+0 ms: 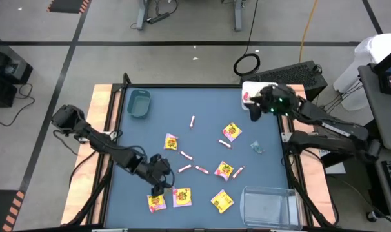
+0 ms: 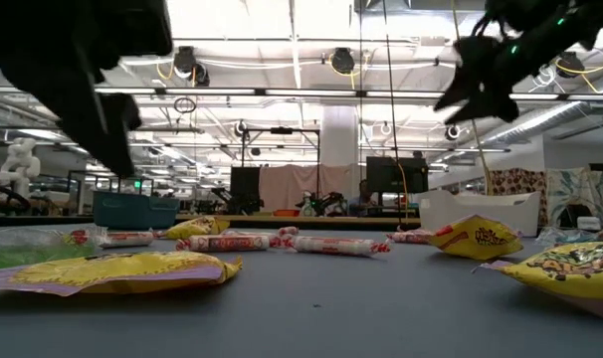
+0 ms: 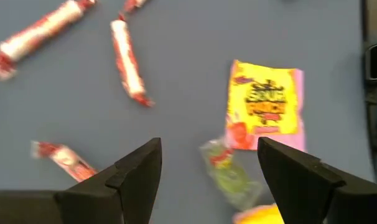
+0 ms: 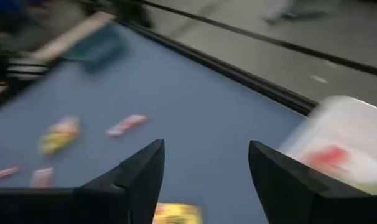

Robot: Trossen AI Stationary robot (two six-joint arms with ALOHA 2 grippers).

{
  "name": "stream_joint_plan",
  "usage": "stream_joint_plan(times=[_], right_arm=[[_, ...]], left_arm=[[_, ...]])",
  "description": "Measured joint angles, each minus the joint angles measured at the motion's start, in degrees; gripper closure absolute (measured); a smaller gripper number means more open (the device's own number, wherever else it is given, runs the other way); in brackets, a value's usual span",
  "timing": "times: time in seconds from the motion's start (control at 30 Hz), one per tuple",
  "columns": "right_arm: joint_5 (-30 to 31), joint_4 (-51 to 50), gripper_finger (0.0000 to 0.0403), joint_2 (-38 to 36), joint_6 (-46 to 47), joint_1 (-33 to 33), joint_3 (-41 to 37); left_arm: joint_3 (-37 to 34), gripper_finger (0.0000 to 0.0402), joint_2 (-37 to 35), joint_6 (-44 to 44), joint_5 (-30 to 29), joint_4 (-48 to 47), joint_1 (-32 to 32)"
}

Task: Sort candy
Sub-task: Put the green gummy into the white bin

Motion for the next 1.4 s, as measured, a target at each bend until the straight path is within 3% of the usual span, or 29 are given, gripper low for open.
stream_joint_plan(times=[0.13, 0.47, 0.67, 0.87, 1.0, 1.4], right_arm=[[1.23, 1.70, 0.0181, -3.27, 1.37, 10.61, 0.00], [18.96, 7.81, 0.0181, 1.30, 0.82, 34.71, 0.00], [27.73, 12.32, 0.0181, 9.39, 1.18, 43.88, 0.00], [28.56, 22.17, 0.0181, 17.66, -2.00, 48.90, -0.02], [28.54, 26.90, 0.0181, 21.92, -2.86, 50.50, -0.02], [28.23, 33.19, 0.0181, 29.72, -1.14, 51.47, -0.04]], left_arm=[[0.00, 0.0132, 0.00, -6.85, -1.48, 0.70, -3.14], [0.03, 0.0132, 2.58, -8.36, -3.60, 2.63, -7.86], [0.25, 0.0132, 8.82, -8.54, -3.53, 3.49, -7.92], [0.37, 0.0137, 11.04, -9.64, -0.92, 4.24, -7.96], [0.48, 0.0173, 11.56, -7.92, 0.01, 4.74, -7.95], [0.46, 0.0348, 11.53, 2.58, -2.31, 4.28, -5.76]])
